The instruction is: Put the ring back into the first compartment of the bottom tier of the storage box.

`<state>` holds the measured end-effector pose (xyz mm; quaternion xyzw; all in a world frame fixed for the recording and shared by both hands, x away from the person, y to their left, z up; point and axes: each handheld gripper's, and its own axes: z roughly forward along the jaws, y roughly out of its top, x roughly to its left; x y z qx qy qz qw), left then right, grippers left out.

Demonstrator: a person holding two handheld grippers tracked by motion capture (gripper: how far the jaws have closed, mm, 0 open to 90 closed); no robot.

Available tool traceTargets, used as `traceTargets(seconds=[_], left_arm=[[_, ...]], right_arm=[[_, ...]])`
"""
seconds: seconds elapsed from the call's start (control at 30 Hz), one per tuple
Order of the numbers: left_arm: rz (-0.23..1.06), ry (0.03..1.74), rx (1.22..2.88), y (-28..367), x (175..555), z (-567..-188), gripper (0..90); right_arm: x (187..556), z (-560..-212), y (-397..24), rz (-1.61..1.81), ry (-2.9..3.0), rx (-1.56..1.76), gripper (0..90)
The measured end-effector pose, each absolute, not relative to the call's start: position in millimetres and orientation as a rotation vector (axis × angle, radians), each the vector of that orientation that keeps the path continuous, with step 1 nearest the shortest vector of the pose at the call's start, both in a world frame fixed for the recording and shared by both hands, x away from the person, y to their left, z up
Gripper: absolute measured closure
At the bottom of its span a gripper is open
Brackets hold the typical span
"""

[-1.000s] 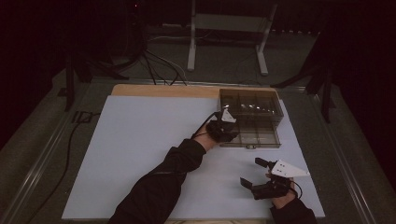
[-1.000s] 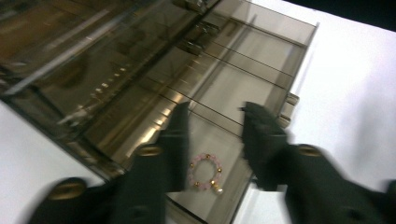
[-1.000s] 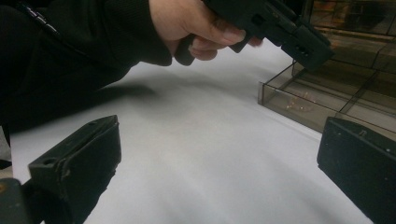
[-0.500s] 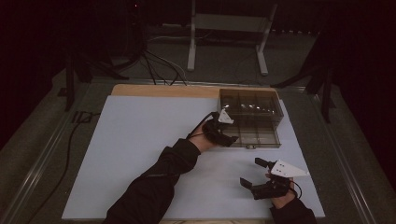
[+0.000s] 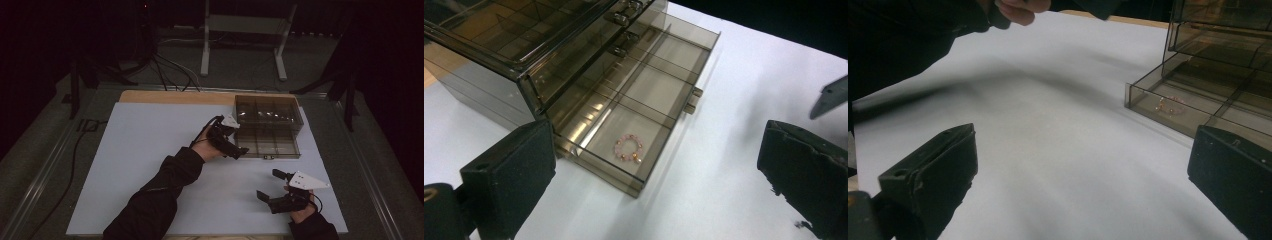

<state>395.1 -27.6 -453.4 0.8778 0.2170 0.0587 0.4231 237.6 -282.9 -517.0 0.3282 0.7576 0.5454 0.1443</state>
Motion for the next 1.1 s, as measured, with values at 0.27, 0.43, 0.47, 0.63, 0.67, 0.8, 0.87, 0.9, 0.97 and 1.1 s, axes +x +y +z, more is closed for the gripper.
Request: traceTargets(seconds=[0.27, 0.43, 0.47, 0.63, 0.67, 0.8, 0.87, 0.9, 0.97, 1.1], left_arm=[[0.092, 0.585, 2.174, -19, 397, -447, 1.7], [0.074, 0.585, 2.149, -9, 396, -443, 1.7], [0.083, 0.58, 2.146, -7, 396, -442, 1.8], [0.089, 0.56, 2.138, 6, 393, -437, 1.7], [0.091, 0.557, 2.134, 9, 392, -437, 1.7], [0.078, 0.544, 2.123, 21, 390, -433, 1.7], [0.084, 0.549, 2.117, 27, 388, -432, 1.7], [0.079, 0.549, 2.112, 30, 387, -432, 1.7], [0.074, 0.557, 2.1, 36, 386, -432, 1.7], [0.085, 0.574, 2.107, 47, 383, -435, 1.7]], right_arm=[[238, -517, -284, 1.569, 2.183, 0.95, 0.0], [238, -517, -283, 1.568, 2.184, 0.947, 0.0], [238, -517, -283, 1.57, 2.184, 0.947, 0.0], [238, -516, -281, 1.567, 2.191, 0.935, 0.0], [238, -516, -280, 1.567, 2.192, 0.933, 0.0], [238, -516, -280, 1.562, 2.195, 0.935, 0.0], [238, -516, -280, 1.561, 2.192, 0.935, 0.0], [238, -516, -280, 1.561, 2.191, 0.935, 0.0], [238, -516, -280, 1.562, 2.19, 0.938, 0.0], [238, -516, -280, 1.559, 2.194, 0.938, 0.0]])
